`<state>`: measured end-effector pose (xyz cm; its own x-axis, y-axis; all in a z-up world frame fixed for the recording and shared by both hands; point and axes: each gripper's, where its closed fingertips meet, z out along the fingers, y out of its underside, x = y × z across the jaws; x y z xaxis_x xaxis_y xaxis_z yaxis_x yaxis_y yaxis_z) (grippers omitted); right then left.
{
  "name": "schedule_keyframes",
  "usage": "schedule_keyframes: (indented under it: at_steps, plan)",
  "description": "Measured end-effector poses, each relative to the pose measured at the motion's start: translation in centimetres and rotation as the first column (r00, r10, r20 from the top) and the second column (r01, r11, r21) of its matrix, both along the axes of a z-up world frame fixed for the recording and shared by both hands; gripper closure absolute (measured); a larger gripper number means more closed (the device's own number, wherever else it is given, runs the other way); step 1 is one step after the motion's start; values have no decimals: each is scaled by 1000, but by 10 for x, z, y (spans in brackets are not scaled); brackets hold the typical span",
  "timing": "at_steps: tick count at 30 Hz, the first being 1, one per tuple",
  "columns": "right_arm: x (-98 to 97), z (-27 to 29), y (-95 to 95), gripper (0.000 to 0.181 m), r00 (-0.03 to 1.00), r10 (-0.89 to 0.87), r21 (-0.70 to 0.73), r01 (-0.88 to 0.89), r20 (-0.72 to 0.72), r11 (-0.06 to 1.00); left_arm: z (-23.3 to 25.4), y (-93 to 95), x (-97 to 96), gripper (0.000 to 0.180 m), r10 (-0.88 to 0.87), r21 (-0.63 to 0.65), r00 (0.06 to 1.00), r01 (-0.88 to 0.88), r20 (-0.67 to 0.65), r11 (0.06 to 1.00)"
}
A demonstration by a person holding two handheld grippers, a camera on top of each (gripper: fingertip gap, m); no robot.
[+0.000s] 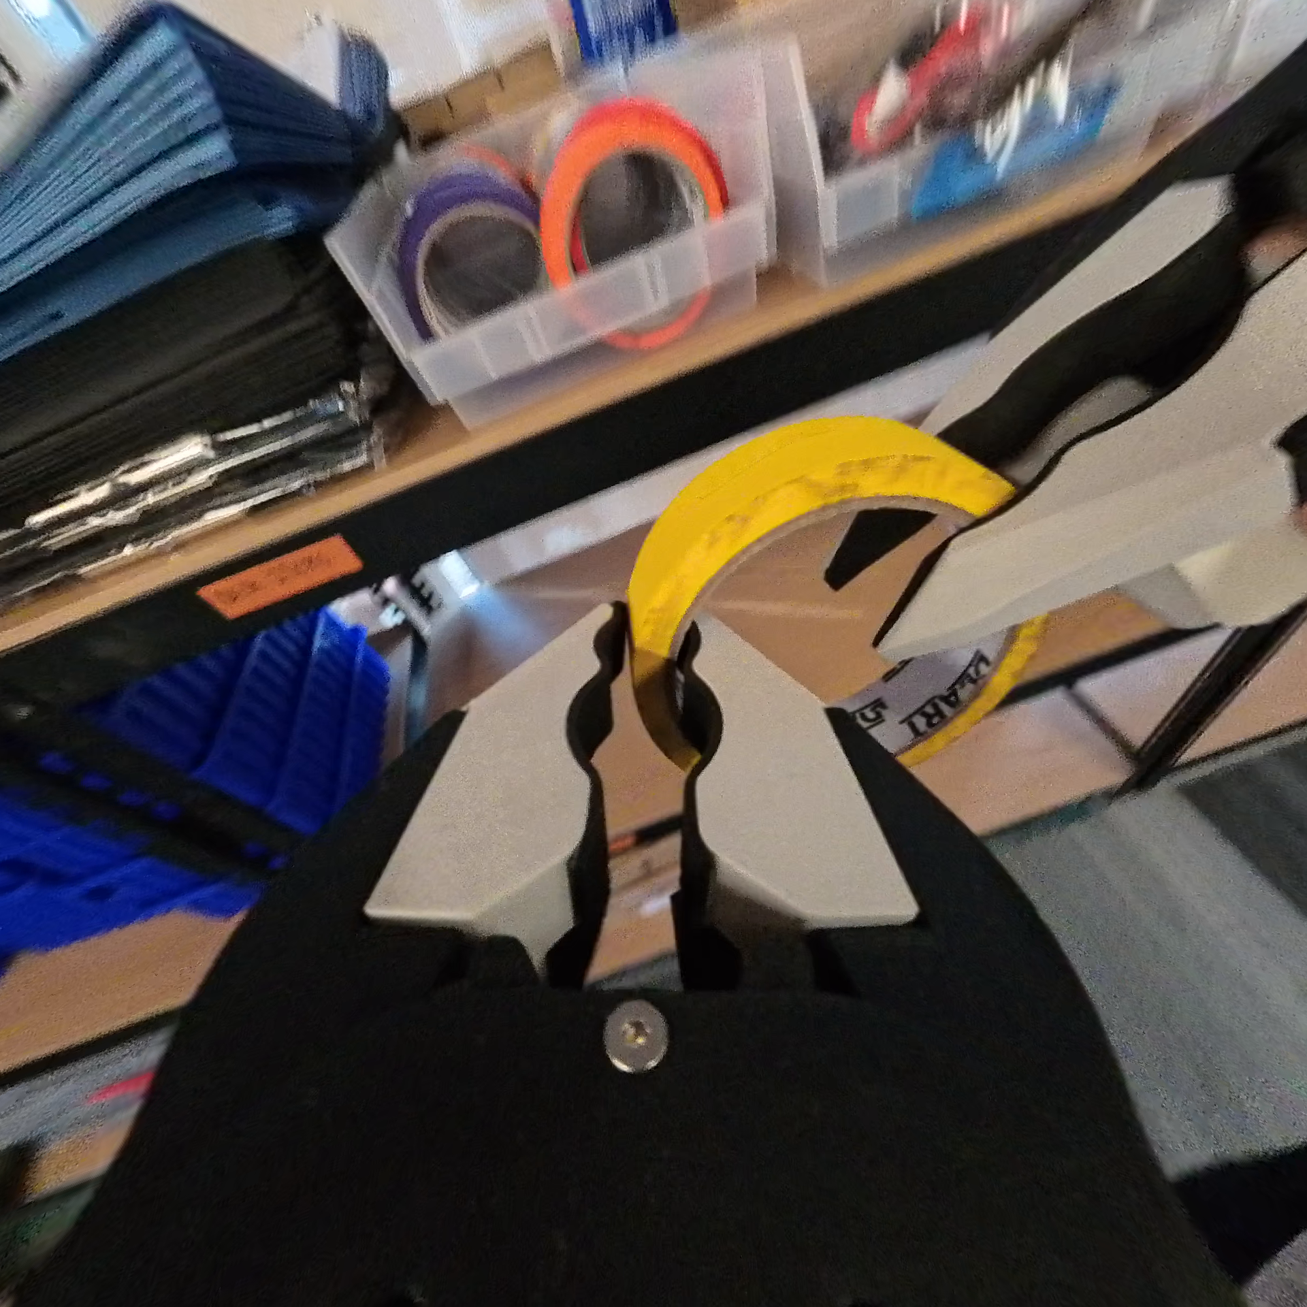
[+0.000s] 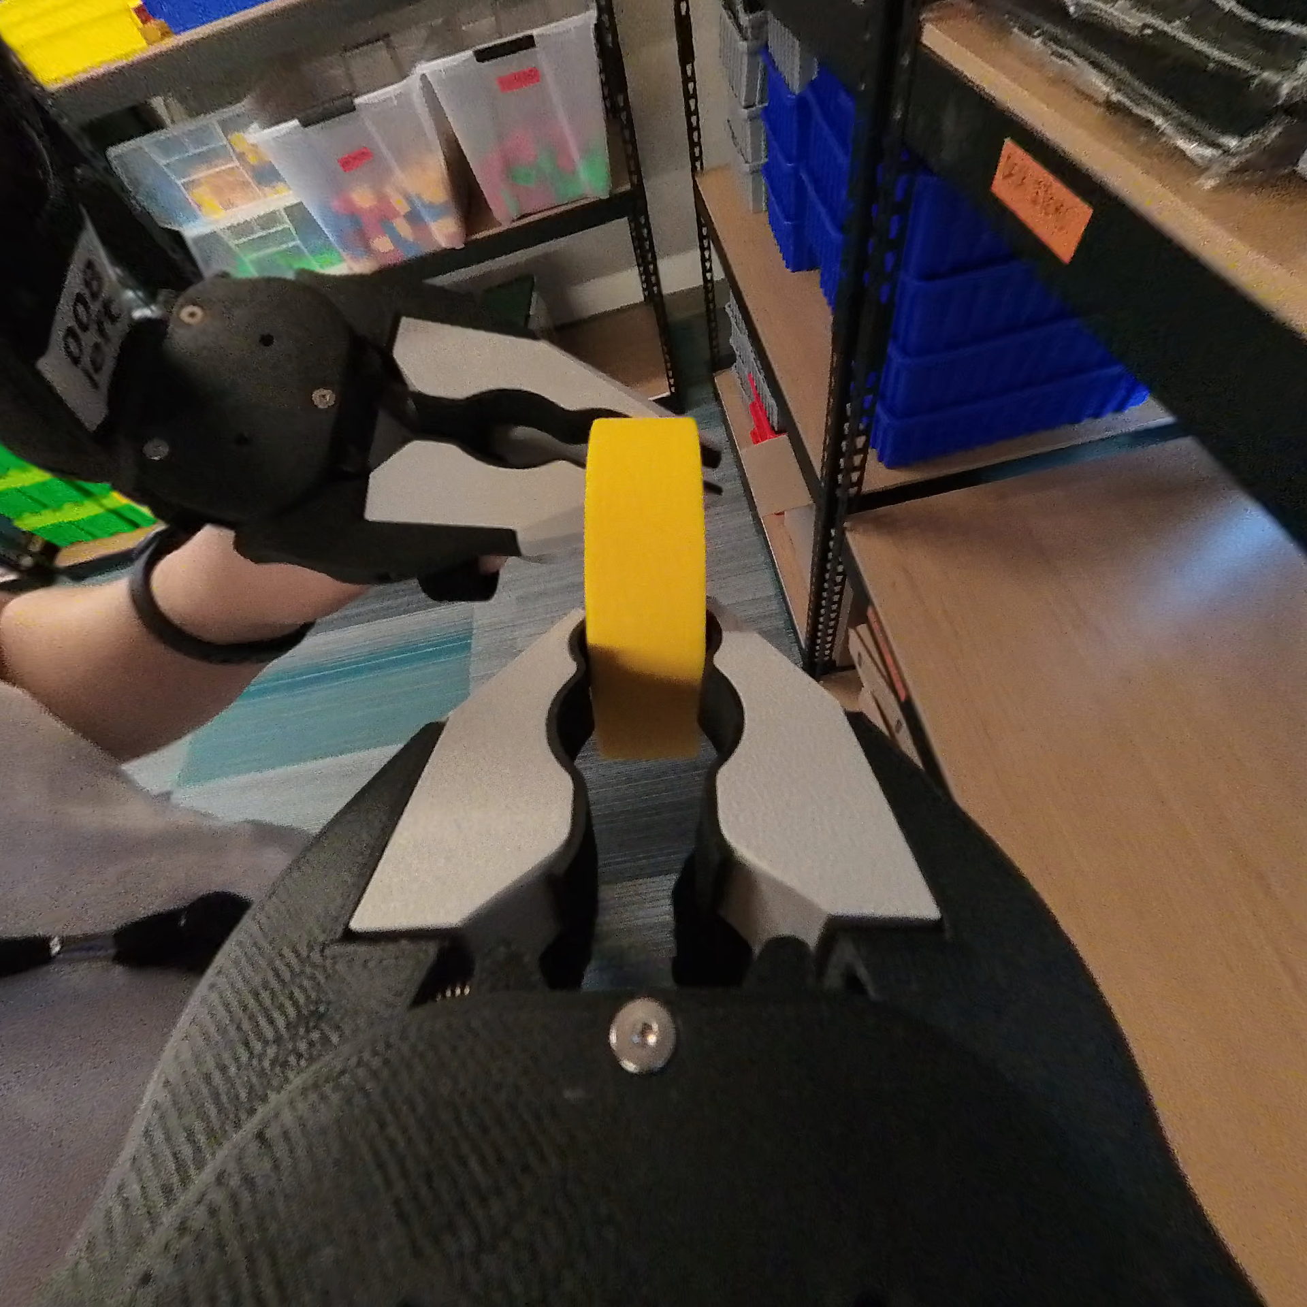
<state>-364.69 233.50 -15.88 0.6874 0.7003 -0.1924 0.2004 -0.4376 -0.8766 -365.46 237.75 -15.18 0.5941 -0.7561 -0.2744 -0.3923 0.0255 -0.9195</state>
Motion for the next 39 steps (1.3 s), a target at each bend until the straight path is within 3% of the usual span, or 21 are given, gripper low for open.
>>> schedule_keyframes:
  at_steps: [3,5,9,15,18,20,24,28,31,35,39]
  plan:
    - [26,18,49,157,993,-26,28,23,119,999,17,41,-2,128,-64,-49,985,73,163,996]
    - [45,58,89,157,981,-51,154,22,185,988,18,68,-7,127,-153,-106,964,180,219,978]
    - [54,142,148,157,951,57,424,-189,305,886,7,128,-29,138,-282,-148,929,322,238,935]
    - [91,113,232,157,925,101,226,-194,367,955,-22,187,-58,139,-361,-266,905,414,225,871]
    - [101,87,245,157,870,74,180,-182,488,967,-33,200,-67,140,-361,-305,901,423,241,853]
    - [112,67,245,156,817,91,70,-158,570,985,-45,206,-69,139,-357,-330,903,422,241,844]
    - [118,52,248,156,804,110,-88,-72,585,994,-62,211,-64,139,-325,-390,912,402,250,828]
    - [118,59,257,150,702,65,-17,-75,710,997,-60,199,-52,137,-349,-411,899,432,265,802]
    - [112,87,252,147,735,-19,105,-71,677,992,-55,200,-54,137,-338,-386,909,410,242,826]
    - [109,92,234,178,815,-40,160,-65,578,985,-52,198,-62,138,-324,-379,912,400,250,834]
    - [115,76,249,178,809,-139,224,8,572,975,-61,200,-68,139,-336,-411,917,396,213,821]
